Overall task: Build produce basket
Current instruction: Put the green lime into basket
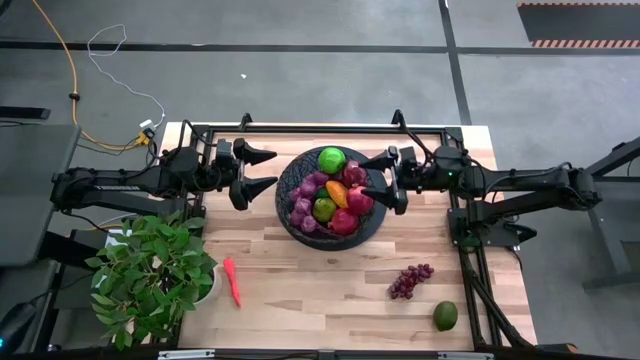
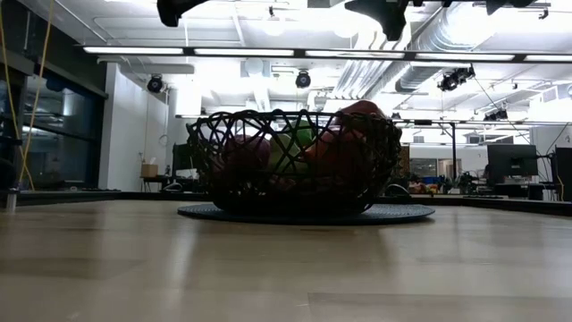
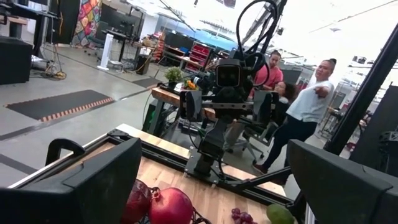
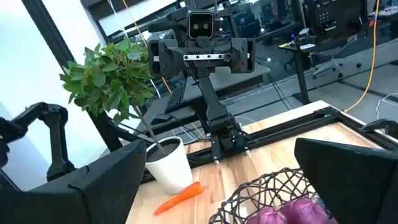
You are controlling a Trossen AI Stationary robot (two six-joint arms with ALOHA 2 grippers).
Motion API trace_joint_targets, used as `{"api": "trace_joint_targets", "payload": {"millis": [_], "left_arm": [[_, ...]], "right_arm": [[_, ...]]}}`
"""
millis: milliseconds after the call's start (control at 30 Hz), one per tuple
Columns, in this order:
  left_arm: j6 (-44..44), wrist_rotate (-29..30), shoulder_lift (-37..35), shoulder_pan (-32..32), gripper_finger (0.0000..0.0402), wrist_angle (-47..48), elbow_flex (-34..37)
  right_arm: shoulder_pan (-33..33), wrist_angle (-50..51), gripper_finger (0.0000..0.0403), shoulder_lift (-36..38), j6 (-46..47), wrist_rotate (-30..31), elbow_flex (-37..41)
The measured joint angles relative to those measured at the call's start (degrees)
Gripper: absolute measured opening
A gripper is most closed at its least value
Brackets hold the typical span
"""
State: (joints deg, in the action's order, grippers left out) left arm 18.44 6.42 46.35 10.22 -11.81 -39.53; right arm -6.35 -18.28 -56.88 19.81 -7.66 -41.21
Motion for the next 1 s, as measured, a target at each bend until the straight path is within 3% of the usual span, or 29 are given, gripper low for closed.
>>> {"api": "trace_joint_targets", "payload": {"millis": [167,267,400,467,600,733,1000], "left_arm": [[0.0,0.0,0.0,-0.01,0.0388,0.0,0.0],[0.0,0.0,0.0,-0.02,0.0388,-0.02,0.0],[-0.11,0.0,0.0,-0.02,0.0388,0.0,0.0],[-0.07,-0.02,0.0,-0.01,0.0388,0.04,0.0],[-0.04,-0.84,0.0,-0.13,0.0388,0.51,0.0],[-1.15,-2.79,0.0,-0.13,0.0388,0.56,0.0],[-3.65,-2.82,0.0,-0.13,0.0388,0.61,0.0]], "right_arm": [[0.0,0.21,0.0391,0.0,7.1,-0.48,0.0],[-0.01,3.37,0.0391,0.02,15.61,-6.32,-0.05],[0.55,17.76,0.0391,0.05,30.21,-17.59,-1.59],[2.84,26.23,0.0391,0.04,35.59,-20.29,-1.6],[12.55,43.62,0.0391,0.01,44.57,-20.3,-1.6],[24.69,56.08,0.0391,-0.02,59.55,-18.19,-1.6],[47.34,57.63,0.0391,-1.37,99.15,-8.48,-1.6]]}}
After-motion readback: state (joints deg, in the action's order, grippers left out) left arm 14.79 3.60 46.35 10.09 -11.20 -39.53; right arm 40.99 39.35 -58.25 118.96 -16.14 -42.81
